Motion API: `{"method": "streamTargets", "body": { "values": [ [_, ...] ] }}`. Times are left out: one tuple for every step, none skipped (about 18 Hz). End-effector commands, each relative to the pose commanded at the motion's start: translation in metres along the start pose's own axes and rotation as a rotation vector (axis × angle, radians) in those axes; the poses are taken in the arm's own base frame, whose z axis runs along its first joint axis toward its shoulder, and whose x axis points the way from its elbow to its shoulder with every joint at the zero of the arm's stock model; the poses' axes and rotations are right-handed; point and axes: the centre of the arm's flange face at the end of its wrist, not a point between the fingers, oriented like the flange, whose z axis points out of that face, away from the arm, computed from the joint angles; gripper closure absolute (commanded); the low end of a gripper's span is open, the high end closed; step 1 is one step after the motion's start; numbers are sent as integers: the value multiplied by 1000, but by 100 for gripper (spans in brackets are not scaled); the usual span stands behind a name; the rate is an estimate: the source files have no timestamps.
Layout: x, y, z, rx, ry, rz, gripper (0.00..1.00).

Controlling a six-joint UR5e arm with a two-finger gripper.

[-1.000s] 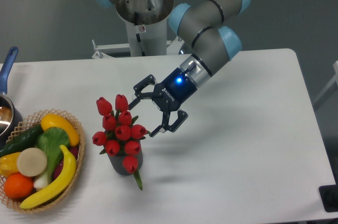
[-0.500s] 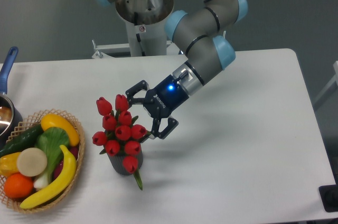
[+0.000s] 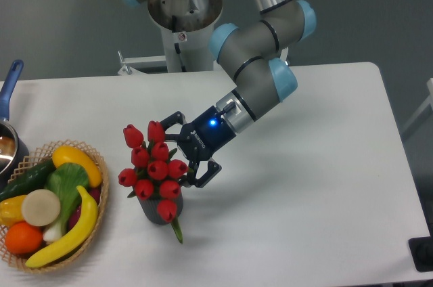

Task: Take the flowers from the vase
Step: 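Position the open gripper around the tulip stems above the vase rim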

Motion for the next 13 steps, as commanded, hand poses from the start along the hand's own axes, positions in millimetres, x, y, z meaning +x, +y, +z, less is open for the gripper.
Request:
{"method": "streamTargets", "body": {
  "values": [
    [-2,0,1,0,1,1,0],
    [-7,-2,6,-1,8,9,0],
    [-7,-3,8,-1,12,11,0],
    [-7,-3,8,-1,12,12,1],
    [-7,-3,9,-1,13,14,6],
    [-7,-3,9,-1,12,17,9],
    [-7,-3,9,-1,12,17,12],
    [-7,-3,9,-1,12,17,17],
    [-7,-3,9,-1,12,17,22],
    [-7,-3,9,-1,12,17,23],
    [-7,-3,8,-1,11,15,27],
    [-6,-3,8,-1,11,15,30],
    [-5,-2,8,-1,11,14,34]
  ]
}}
